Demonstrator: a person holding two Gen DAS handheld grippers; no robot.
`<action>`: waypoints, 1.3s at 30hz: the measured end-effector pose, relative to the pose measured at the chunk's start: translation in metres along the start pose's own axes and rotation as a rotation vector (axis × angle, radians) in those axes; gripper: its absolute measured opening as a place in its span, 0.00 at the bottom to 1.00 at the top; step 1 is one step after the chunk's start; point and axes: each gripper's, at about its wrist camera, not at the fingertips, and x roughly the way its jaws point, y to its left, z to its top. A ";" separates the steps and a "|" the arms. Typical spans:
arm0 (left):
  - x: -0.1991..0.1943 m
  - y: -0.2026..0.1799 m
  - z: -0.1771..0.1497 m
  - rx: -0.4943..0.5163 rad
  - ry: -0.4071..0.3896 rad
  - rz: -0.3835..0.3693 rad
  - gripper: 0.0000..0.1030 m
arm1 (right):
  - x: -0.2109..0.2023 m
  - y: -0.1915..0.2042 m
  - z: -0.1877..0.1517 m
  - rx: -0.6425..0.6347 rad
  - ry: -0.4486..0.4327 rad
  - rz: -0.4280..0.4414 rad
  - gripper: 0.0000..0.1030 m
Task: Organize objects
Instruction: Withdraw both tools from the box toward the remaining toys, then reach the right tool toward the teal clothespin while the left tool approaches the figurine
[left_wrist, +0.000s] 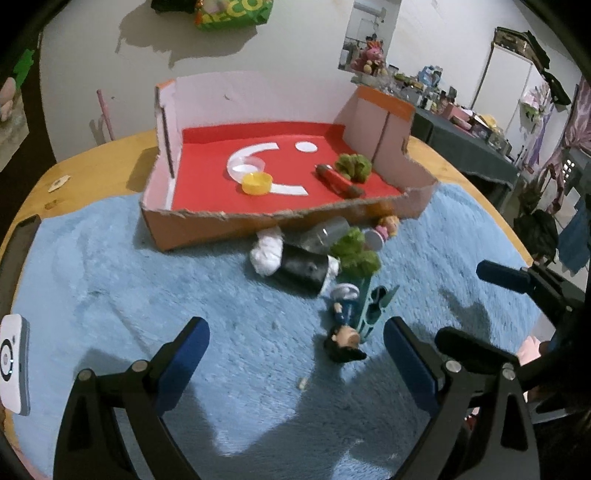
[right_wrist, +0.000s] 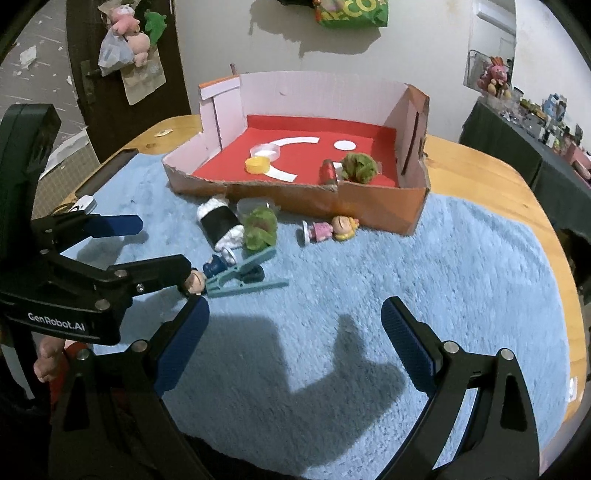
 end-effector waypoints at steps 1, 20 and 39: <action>0.002 0.000 -0.001 0.002 0.006 -0.001 0.94 | 0.000 -0.002 -0.001 0.004 0.002 -0.003 0.93; 0.004 0.034 -0.008 -0.063 0.008 0.036 0.93 | 0.032 0.018 0.000 -0.043 0.057 0.035 0.93; 0.014 0.011 0.003 0.032 0.026 -0.058 0.72 | 0.051 0.009 0.011 -0.079 0.033 0.026 0.55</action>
